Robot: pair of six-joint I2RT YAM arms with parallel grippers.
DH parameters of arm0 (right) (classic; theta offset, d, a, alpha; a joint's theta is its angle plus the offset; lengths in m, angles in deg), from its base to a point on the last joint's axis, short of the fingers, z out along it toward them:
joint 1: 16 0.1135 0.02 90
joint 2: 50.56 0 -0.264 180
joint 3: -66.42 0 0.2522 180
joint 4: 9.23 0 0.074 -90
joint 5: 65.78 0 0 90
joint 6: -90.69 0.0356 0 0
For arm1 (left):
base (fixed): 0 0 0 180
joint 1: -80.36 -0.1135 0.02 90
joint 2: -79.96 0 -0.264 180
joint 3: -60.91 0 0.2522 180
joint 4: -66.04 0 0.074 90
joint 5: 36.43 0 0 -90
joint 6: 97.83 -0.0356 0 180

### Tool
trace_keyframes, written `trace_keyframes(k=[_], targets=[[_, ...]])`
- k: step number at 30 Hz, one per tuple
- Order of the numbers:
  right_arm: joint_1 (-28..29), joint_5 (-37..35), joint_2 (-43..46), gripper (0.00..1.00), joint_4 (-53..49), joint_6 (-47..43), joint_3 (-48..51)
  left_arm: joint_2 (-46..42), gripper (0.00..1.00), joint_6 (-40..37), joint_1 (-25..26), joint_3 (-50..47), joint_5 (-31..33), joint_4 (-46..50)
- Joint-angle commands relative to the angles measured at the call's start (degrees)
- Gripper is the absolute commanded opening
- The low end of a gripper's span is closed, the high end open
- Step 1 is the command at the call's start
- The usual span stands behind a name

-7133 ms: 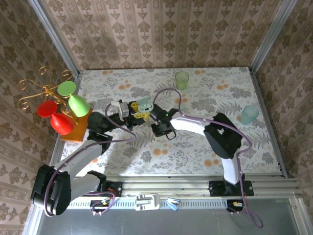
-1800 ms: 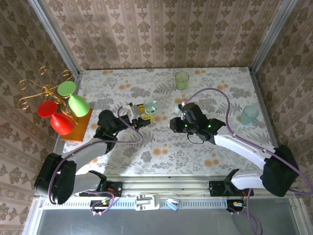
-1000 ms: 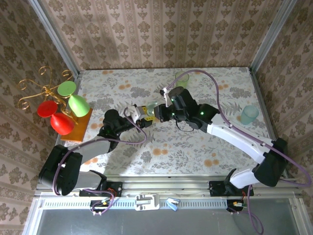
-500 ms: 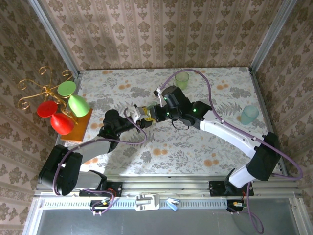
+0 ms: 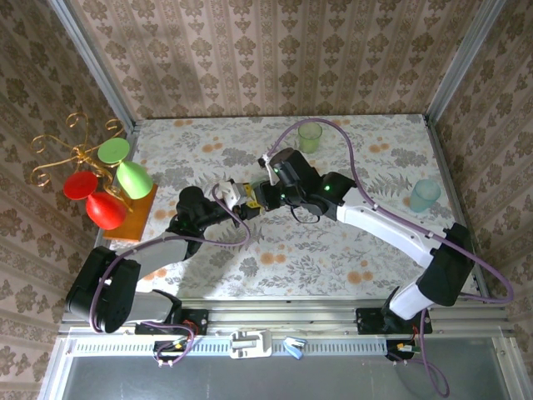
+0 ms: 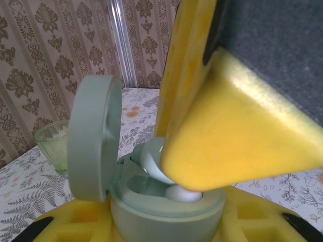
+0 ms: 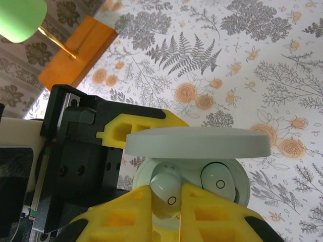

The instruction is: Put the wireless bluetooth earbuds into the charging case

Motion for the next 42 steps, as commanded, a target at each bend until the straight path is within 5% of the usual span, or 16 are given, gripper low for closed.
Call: trace_keyframes(k=[1, 14, 27, 33, 42], targets=[[1.7, 0.4, -1.3, 0.18, -3.5, -1.6, -2.3, -1.6, 0.3, -1.2, 0.1, 0.7, -0.7, -0.9], [1.4, -2.3, 3.9, 0.44, -0.1, -0.6, 1.2, -1.3, 0.31, 0.4, -0.4, 0.2, -1.0, -3.6], [-3.5, -2.3, 13.9, 0.49, 7.0, 4.3, 9.0, -1.2, 0.31, -0.8, -0.8, -1.0, -2.1, -5.3], [-8.7, 0.9, 9.6, 0.49, 4.0, 6.3, 3.5, -1.5, 0.31, -1.4, -0.6, -1.5, -2.5, -6.2], [-8.9, 7.5, -0.7, 0.57, -0.5, 5.4, -4.4, -2.0, 0.31, -1.1, -0.4, -1.2, -2.8, -6.0]])
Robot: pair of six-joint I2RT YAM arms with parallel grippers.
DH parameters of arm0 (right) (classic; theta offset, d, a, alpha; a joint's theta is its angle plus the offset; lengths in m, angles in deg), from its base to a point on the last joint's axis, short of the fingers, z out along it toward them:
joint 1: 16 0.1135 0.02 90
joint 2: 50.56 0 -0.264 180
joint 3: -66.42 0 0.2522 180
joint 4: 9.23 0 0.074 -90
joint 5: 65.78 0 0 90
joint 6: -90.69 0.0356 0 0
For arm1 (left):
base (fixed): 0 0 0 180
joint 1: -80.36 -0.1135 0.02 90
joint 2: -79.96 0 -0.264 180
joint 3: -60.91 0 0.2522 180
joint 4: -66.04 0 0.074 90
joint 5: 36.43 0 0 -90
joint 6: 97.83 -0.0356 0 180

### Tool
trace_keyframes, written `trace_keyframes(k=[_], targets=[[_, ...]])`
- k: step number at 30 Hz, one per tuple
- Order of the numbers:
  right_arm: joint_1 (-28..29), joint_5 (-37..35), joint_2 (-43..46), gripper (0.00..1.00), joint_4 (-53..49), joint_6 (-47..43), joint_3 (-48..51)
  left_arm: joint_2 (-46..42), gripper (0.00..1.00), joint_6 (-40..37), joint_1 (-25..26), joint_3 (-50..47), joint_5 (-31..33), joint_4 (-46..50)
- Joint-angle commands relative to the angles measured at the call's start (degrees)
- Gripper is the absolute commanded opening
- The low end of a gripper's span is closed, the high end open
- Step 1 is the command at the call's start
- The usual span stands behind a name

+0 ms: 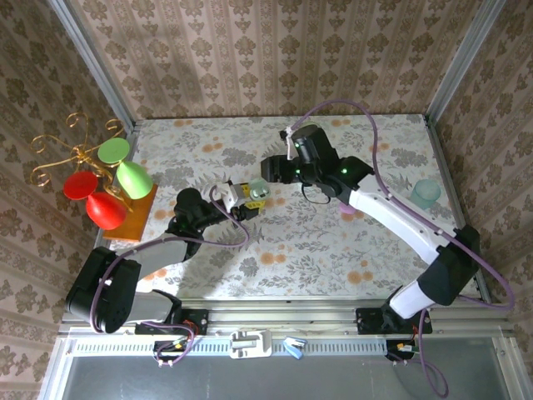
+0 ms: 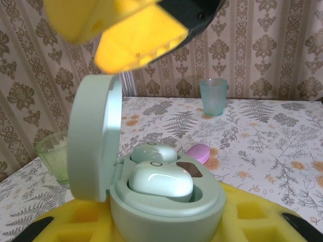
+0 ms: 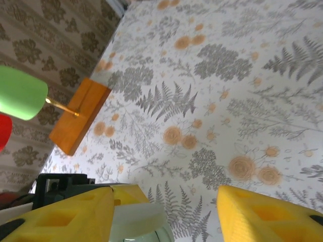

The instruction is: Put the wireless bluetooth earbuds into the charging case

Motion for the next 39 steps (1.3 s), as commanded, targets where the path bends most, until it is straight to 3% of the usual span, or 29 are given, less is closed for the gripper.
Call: trace_keyframes(k=[1, 7, 12, 18, 23, 30, 39], targets=[[0.2, 3.9, -1.2, 0.58, -3.5, 0.5, -1.4, -1.9, 0.31, -1.0, 0.1, 0.0, -1.3, -2.2], [0.3, 4.4, 2.6, 0.6, -2.6, 1.2, 5.0, -1.9, 0.31, 0.0, 0.1, 0.4, -0.2, -2.1], [-0.1, 6.5, 8.2, 0.61, 4.5, 5.9, 13.5, -1.7, 0.31, 0.4, 0.1, 0.9, -0.1, -2.2], [-3.0, 20.2, 13.8, 0.79, 31.0, 24.3, 27.9, -1.8, 0.31, 2.8, 0.2, 1.0, -0.3, -5.1], [-3.3, 28.2, 10.7, 0.79, 50.9, 37.3, 34.3, -1.8, 0.31, 6.3, 0.4, 1.3, -0.4, -8.4], [-2.7, 31.1, 4.4, 0.7, 67.4, 46.9, 37.2, -2.7, 0.31, 7.9, 0.5, 1.8, -0.7, -8.5], [-2.7, 30.9, 2.3, 0.29, 70.2, 48.1, 38.3, -3.2, 0.32, 9.0, 0.6, 2.3, -1.0, -8.1]])
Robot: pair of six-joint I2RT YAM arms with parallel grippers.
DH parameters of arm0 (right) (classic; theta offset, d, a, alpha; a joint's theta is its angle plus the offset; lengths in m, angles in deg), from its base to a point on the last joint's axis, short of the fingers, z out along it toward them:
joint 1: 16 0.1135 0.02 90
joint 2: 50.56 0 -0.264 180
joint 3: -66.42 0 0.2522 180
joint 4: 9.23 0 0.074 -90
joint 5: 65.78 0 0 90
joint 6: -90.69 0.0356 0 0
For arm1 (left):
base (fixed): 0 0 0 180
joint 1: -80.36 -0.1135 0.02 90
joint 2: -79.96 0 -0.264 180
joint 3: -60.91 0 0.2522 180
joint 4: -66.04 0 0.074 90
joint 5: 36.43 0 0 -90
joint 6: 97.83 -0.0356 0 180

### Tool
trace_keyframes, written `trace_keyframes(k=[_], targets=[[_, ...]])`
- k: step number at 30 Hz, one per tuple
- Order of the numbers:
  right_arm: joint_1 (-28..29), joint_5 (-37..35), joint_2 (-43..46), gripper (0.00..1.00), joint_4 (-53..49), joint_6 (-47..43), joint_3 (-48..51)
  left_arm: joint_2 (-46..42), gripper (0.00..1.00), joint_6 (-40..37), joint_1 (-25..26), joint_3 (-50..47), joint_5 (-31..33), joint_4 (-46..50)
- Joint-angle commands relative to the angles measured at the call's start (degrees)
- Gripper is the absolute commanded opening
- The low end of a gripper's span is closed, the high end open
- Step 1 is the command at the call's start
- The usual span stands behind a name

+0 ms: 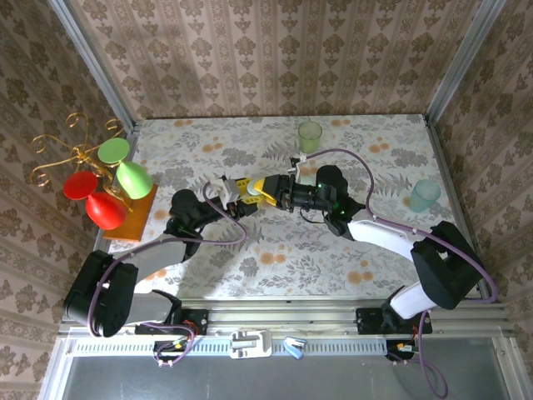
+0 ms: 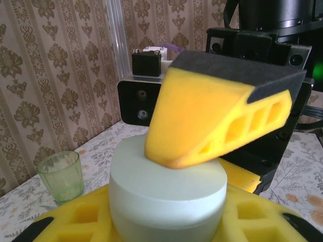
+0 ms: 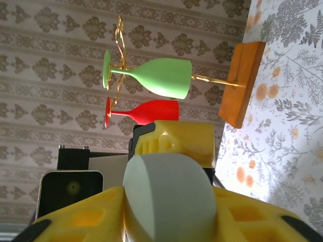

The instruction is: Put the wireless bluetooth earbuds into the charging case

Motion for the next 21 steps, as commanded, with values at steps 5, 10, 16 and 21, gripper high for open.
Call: trace_keyframes(k=[5, 10, 16, 21], targets=[[-0.1, -0.2, 0.1, 0.21, 1.8, -0.7, 1.6, -1.4, 0.37, 0.2, 0.4, 1.8, -1.1, -2.2], [-1.6, -6.0, 3.6, 0.2, -6.9, -6.9, 2.9, -2.5, 0.74, -3.4, 0.4, 1.0, -0.1, 3.3], [-4.0, -19.2, 7.6, 0.2, -24.2, -15.4, 5.2, -4.7, 0.94, -12.0, 1.0, -1.5, 2.7, 15.6], [-4.4, -28.4, 6.3, 0.19, -34.5, -20.1, 6.0, -5.1, 0.98, -17.1, 2.9, -1.1, 4.2, 27.0]])
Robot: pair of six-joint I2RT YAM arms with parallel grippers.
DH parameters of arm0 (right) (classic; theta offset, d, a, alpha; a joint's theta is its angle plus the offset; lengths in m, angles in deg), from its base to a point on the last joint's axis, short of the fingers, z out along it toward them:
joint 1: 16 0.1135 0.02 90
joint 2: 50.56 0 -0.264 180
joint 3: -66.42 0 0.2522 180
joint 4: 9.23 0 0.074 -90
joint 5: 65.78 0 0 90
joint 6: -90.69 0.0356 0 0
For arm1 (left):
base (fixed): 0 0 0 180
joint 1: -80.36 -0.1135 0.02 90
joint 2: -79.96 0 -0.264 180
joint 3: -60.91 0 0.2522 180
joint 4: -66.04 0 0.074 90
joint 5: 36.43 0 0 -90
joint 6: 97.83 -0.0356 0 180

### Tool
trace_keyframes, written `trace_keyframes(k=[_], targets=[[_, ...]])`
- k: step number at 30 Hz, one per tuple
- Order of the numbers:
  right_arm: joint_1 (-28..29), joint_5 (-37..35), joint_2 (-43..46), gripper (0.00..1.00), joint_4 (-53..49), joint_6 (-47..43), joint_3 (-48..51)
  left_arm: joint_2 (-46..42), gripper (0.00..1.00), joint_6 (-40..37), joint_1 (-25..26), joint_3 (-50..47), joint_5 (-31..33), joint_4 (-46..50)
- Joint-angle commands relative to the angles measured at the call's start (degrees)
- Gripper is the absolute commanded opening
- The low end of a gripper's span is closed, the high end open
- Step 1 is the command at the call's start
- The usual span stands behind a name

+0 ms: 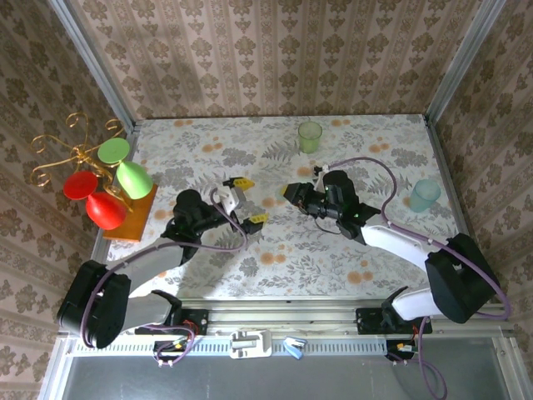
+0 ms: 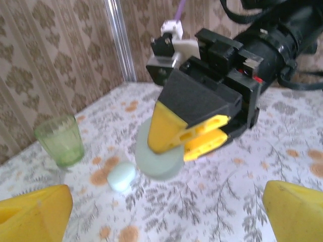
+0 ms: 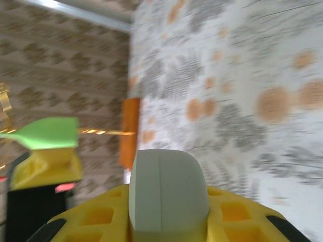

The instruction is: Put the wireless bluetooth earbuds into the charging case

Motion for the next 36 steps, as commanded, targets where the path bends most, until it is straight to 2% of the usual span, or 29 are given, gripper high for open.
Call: trace_keyframes(k=[1, 4, 10, 14, 16, 18, 20, 24, 28, 32, 36], targets=[[-0.1, -9.7, -0.9, 0.19, -10.0, -5.4, 1.4, -1.0, 0.98, -6.5, 2.0, -0.3, 1.5, 11.4], [-0.1, -10.6, -4.5, 0.19, -9.8, -5.4, 2.4, -0.7, 0.99, -8.3, 3.4, 0.4, 2.7, 16.2], [-0.1, -10.7, -10.4, 0.19, -7.1, -3.5, 4.0, 0.1, 0.99, -9.4, 3.9, 1.4, 2.7, 19.6], [-0.1, -11.3, -12.2, 0.24, -6.3, -2.5, 4.8, 0.3, 1.0, -9.0, 3.8, 1.6, 2.3, 19.3], [-0.2, -12.3, -12.1, 0.31, -7.4, -2.7, 5.0, 0.4, 1.0, -8.4, 3.8, 1.9, 2.6, 19.3], [-0.1, -13.8, -11.1, 0.43, -9.5, -3.3, 4.8, 0.4, 1.0, -7.3, 3.5, 2.1, 2.7, 19.0], [-0.1, -16.7, -8.7, 0.57, -12.8, -4.7, 4.7, 0.1, 1.0, -5.4, 2.8, 2.3, 6.1, 18.2], [-0.2, -24.0, -2.3, 0.78, -20.3, -9.9, 3.9, -0.6, 1.0, -1.7, 0.7, 2.5, 14.6, 17.9], [-0.3, -31.2, 4.6, 0.95, -25.9, -18.4, 2.3, -1.0, 1.0, 1.6, -1.6, 2.6, 23.4, 17.5], [-0.4, -37.6, 9.5, 1.0, -27.1, -28.9, 0.9, -1.0, 1.0, 2.6, -3.5, 2.1, 31.8, 15.8], [-0.9, -44.8, 12.7, 1.0, -24.1, -40.1, 0.7, -1.2, 1.0, 1.6, -6.8, 2.5, 35.7, 15.3]])
